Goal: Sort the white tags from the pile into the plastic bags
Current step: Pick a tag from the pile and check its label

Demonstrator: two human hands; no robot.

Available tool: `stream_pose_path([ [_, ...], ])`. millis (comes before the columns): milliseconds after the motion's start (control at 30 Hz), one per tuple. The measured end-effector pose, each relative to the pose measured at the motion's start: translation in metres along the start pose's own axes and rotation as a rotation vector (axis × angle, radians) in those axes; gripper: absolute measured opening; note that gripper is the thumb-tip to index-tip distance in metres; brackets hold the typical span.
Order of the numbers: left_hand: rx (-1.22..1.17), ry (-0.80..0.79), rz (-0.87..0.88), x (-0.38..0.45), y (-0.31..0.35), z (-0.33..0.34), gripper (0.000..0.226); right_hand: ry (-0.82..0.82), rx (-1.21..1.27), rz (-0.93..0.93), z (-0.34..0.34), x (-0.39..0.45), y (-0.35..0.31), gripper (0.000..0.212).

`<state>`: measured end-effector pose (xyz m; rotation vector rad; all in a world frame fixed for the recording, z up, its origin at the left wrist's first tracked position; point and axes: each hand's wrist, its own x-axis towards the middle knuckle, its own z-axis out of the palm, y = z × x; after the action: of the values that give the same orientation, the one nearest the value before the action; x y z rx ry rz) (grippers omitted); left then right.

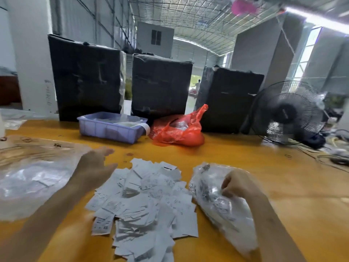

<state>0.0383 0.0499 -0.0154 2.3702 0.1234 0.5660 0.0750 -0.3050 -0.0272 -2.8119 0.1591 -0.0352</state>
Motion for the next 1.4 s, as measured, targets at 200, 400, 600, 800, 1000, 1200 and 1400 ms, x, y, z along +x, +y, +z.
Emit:
stream_pose_path([
  [200, -0.059, -0.21, 0.173, -0.03, 0.025, 0.047, 0.031, 0.028, 0.143, 0.013, -0.009, 0.002, 0.005, 0.013],
  [400, -0.255, -0.198, 0.215, -0.034, 0.038, 0.047, 0.016, 0.054, 0.756, -0.098, -0.043, -0.012, -0.014, 0.011],
  [600, -0.919, -0.473, -0.126, -0.046, 0.068, 0.037, 0.038, -0.338, 1.499, -0.435, -0.046, -0.04, -0.08, 0.014],
  [800, -1.25, -0.777, -0.391, -0.044, 0.072, 0.025, 0.072, -0.445, 1.666, -0.514, -0.006, -0.047, -0.122, 0.017],
  [1000, -1.242, -0.585, -0.312, -0.041, 0.062, 0.024, 0.025, -0.394, 1.674, -0.542, 0.005, -0.04, -0.121, 0.02],
  [1200, -1.048, -0.299, -0.313, -0.037, 0.057, 0.025, 0.015, -0.398, 1.429, -0.311, 0.005, -0.037, -0.122, 0.054],
  [1400, -0.948, -0.25, -0.249, -0.035, 0.052, 0.024, 0.017, -0.435, 1.067, -0.364, 0.002, -0.046, -0.123, 0.057],
])
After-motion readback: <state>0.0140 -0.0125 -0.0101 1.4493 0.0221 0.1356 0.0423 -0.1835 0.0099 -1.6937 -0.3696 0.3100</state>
